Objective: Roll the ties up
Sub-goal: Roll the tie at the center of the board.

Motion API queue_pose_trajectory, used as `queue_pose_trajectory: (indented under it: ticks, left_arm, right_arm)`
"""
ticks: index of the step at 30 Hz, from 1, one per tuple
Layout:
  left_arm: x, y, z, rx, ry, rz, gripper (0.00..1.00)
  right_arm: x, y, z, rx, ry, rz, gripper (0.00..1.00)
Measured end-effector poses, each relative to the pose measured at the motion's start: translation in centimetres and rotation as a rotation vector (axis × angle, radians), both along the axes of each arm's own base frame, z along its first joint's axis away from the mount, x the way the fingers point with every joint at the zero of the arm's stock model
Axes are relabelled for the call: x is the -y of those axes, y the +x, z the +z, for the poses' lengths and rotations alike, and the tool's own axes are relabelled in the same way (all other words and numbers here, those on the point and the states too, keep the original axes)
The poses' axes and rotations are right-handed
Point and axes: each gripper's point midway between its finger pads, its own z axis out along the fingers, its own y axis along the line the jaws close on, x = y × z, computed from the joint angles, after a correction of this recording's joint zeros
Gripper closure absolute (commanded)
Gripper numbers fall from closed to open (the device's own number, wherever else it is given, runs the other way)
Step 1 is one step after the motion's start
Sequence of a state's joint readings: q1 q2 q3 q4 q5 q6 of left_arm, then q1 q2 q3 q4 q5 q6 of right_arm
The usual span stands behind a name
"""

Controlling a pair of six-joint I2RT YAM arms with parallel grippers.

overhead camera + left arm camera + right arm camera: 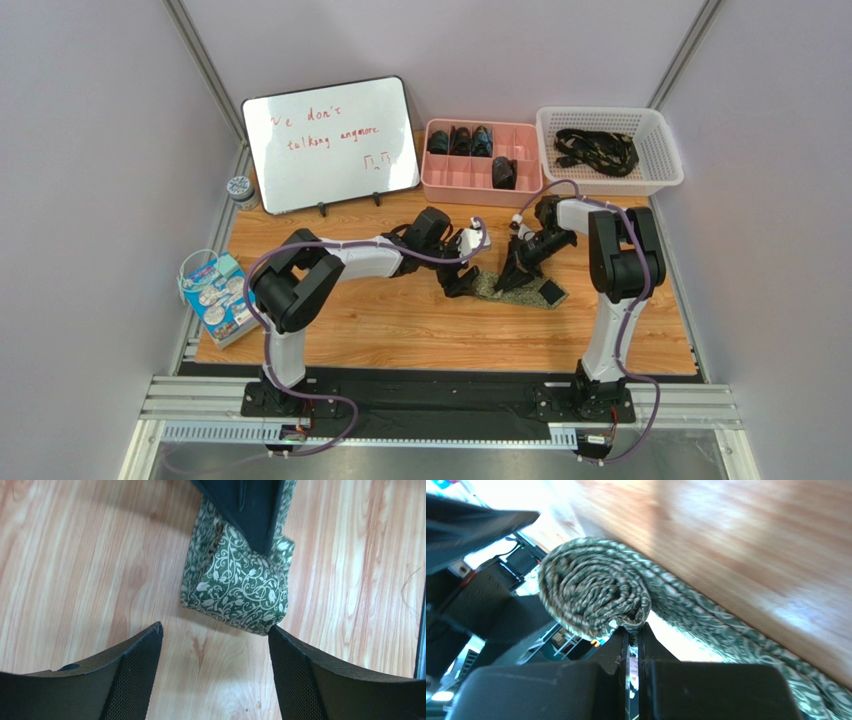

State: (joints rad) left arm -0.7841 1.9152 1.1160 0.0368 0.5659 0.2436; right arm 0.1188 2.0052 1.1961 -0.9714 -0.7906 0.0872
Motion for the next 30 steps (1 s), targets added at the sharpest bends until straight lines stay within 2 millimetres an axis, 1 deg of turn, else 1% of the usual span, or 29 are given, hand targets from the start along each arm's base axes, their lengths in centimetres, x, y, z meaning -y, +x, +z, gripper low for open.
queue_pose_trajectory:
  ticks: [1,6,11,12,15,18,19,21,22,24,25,26,27,28,29,30]
  left_arm:
    - [0.3,0.0,0.2,0.008,-0.017,-0.003,0.12]
    - [1.9,-0.1,1.5,0.061,-0.096,-0.055,0.11]
    - [3.6,-0.7,2.6,0.149,-0.151,-0.133,0.11]
    - [3.9,-0.9,2.6,0.164,-0.155,-0.149,0.11]
    - [4.5,-1.8,2.0,0.191,-0.149,-0.199,0.15]
    - [4.5,-2.5,0.7,0.196,-0.114,-0.235,0.26]
    - [4.5,-2.5,0.5,0.205,-0.104,-0.24,0.35]
    - [4.3,-2.3,0.3,0.22,-0.092,-0.241,0.46]
    - [4.2,-2.0,0.2,0.228,-0.085,-0.237,0.56]
    - [3.9,-2.0,-0.1,0.225,-0.073,-0.235,0.64]
    - [3.8,-2.1,-0.1,0.22,-0.07,-0.235,0.71]
    - [3.6,-2.3,-0.2,0.216,-0.067,-0.236,0.74]
    - [3.5,-2.5,-0.2,0.212,-0.066,-0.236,0.76]
    - [3.4,-2.6,-0.2,0.21,-0.065,-0.236,0.8]
    - [3.3,-2.7,-0.2,0.208,-0.065,-0.236,0.82]
    - [3.3,-2.8,-0.2,0.209,-0.064,-0.236,0.83]
  right_arm:
    - [0.1,0.0,-0.1,-0.013,-0.014,0.002,1.0]
    - [0.6,-0.2,-0.5,-0.074,-0.055,0.008,1.0]
    - [0.5,0.0,-0.5,-0.094,-0.083,0.046,1.0]
    - [0.5,0.0,-0.5,-0.094,-0.083,0.055,1.0]
    - [0.3,0.2,-0.4,-0.094,-0.079,0.08,1.0]
    - [-0.1,0.4,-0.4,-0.09,-0.074,0.101,1.0]
    - [-0.2,0.4,-0.4,-0.087,-0.072,0.108,1.0]
    - [-0.5,0.2,-0.4,-0.082,-0.064,0.125,1.0]
    - [-0.7,0.0,-0.4,-0.082,-0.058,0.13,1.0]
    - [-1.1,-0.4,-0.4,-0.074,-0.042,0.143,0.98]
    - [-1.2,-0.6,-0.4,-0.068,-0.036,0.144,0.96]
    - [-1.3,-0.8,-0.4,-0.063,-0.025,0.142,0.93]
    - [-1.4,-1.0,-0.4,-0.062,-0.017,0.14,0.88]
    - [-1.4,-1.2,-0.3,-0.056,-0.009,0.14,0.84]
    - [-1.5,-1.3,-0.2,-0.049,-0.003,0.139,0.75]
    - [-1.5,-1.4,-0.1,-0.038,0.0,0.142,0.72]
